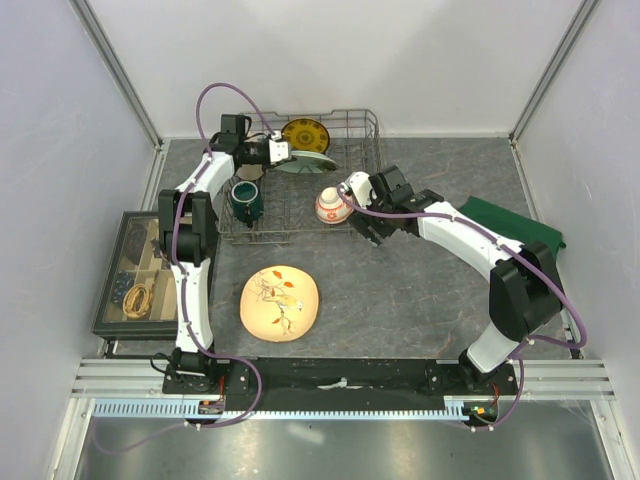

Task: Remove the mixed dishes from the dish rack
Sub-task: Pick up the plate from the dish rack.

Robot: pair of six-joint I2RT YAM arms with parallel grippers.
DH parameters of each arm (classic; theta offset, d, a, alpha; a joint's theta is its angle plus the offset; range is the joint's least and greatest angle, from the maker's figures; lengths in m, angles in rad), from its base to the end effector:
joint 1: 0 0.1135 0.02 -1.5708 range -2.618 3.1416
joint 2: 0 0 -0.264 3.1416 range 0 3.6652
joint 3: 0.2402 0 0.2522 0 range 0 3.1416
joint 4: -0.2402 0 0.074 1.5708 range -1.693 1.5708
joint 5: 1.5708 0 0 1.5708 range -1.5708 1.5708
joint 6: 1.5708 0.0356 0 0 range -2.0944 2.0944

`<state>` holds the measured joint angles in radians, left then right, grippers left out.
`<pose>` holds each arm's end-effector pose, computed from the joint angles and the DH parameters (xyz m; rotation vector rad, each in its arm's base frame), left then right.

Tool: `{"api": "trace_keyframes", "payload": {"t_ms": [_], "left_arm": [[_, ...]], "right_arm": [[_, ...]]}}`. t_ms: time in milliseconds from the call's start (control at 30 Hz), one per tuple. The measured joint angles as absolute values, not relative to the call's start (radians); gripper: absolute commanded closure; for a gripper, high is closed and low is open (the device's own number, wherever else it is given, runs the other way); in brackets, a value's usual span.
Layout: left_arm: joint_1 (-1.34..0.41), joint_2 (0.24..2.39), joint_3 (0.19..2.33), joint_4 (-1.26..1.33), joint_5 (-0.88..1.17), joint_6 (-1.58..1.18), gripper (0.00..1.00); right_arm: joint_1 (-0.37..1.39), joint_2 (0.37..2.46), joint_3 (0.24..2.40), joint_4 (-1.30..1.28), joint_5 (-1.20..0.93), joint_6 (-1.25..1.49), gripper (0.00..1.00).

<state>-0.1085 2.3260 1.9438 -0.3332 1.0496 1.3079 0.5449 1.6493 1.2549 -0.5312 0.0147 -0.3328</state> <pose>0.5135 -0.0870 0.2099 1.5836 1.0941 -0.4107 0.3046 0.1840 0.2504 -1.0557 2.2636 0.0701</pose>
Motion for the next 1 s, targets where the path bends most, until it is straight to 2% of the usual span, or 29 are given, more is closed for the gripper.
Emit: {"api": "trace_keyframes", "payload": {"t_ms": [600,1000], "left_arm": [[-0.109,2.214,1.826,-0.117,0.96,0.958,0.99],[-0.114,2.049,1.788,-0.106,0.922,0.72,0.98]], "right_arm": [[0.545,1.626,1.23,-0.529,0.012,-0.328,0.16],[0.533,1.559,1.217,-0.525,0.007,-0.326,0.16]]}}
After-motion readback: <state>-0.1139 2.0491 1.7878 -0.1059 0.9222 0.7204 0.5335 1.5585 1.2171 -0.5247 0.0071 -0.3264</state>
